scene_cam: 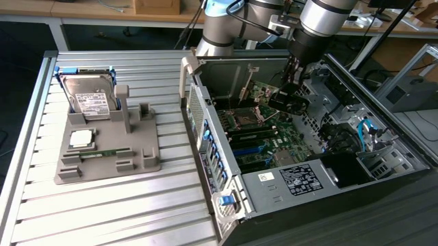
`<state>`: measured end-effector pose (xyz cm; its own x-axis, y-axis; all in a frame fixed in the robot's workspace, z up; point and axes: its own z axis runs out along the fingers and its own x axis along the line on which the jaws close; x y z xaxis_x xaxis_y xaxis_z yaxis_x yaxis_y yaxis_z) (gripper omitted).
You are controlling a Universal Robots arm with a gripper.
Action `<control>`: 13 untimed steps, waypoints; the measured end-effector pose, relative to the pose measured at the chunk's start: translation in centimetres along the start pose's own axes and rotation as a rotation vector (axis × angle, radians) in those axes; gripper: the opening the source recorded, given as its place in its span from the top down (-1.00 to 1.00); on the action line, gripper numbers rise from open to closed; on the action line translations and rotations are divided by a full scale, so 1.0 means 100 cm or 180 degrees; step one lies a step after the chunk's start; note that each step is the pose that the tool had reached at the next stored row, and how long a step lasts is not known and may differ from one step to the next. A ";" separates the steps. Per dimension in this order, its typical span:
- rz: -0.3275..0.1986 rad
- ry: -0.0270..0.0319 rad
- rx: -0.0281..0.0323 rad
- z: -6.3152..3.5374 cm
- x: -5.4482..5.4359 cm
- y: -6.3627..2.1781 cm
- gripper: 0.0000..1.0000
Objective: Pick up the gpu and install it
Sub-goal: 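Insert the gpu into the slot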
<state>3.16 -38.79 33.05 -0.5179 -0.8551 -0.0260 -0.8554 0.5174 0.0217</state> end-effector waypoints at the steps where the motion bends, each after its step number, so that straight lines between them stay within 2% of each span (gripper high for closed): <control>1: -0.0009 0.0000 0.0000 0.0000 0.000 0.0000 0.47; 13: -0.0127 0.0003 -0.0003 0.0004 0.000 0.0000 0.47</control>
<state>3.16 -38.79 33.01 -0.4834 -0.8750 -0.0260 -0.8754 0.4830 0.0216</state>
